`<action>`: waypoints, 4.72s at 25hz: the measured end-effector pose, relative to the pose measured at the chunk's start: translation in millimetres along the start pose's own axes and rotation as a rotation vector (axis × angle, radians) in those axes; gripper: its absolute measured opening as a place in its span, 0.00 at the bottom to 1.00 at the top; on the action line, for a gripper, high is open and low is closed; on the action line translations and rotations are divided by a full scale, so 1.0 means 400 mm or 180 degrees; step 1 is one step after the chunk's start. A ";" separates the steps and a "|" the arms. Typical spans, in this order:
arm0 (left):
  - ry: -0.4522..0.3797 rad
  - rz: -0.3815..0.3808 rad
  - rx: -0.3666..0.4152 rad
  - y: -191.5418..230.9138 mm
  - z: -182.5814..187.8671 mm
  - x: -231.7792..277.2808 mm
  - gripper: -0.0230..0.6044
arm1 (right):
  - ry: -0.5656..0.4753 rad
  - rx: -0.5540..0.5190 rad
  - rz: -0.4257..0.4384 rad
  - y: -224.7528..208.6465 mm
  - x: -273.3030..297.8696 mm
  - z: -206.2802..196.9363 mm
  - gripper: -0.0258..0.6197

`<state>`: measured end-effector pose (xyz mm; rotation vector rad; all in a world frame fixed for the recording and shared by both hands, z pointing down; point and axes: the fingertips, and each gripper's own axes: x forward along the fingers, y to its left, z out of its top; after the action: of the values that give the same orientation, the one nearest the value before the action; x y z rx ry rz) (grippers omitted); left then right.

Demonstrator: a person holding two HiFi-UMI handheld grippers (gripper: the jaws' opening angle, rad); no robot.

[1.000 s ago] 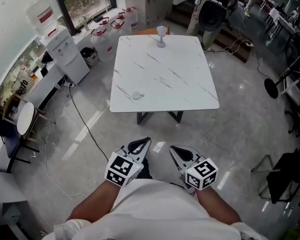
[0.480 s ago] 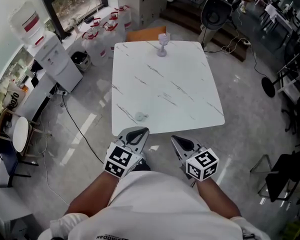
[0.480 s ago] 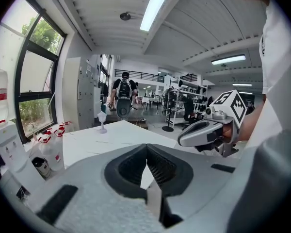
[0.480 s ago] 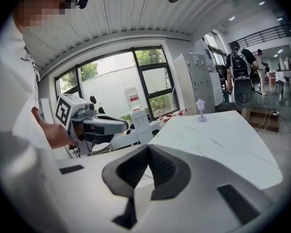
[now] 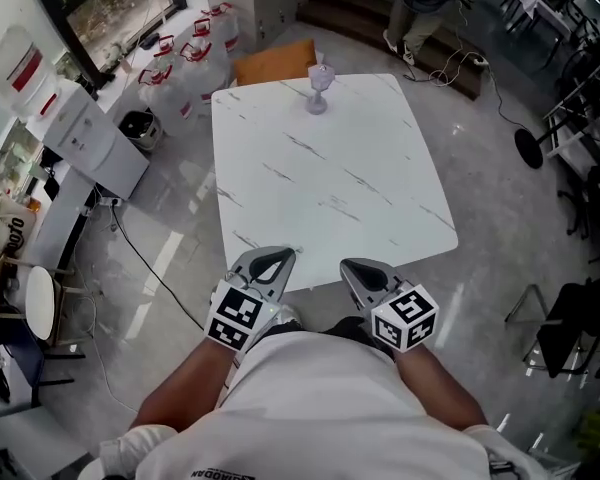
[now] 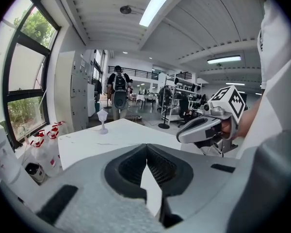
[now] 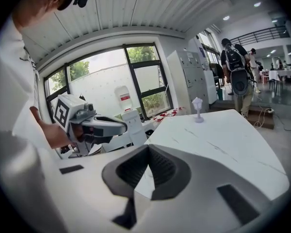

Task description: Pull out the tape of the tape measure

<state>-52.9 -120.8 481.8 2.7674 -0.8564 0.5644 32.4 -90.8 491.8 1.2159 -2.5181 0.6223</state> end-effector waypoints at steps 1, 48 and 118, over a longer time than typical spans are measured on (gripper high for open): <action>-0.0002 -0.0015 -0.0002 0.005 -0.002 0.005 0.05 | 0.0007 0.0012 -0.0017 -0.007 0.006 0.001 0.05; 0.0065 0.0389 0.0180 0.113 0.017 0.087 0.39 | 0.0230 -0.0138 0.0418 -0.108 0.139 0.057 0.05; 0.1464 -0.0022 0.0960 0.145 -0.146 0.227 0.39 | -0.0243 -0.0191 0.0144 -0.218 0.018 0.187 0.05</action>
<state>-34.8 -196.9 576.2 2.7019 -0.6983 1.3596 92.7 -180.7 452.3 1.1861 -2.6140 0.5160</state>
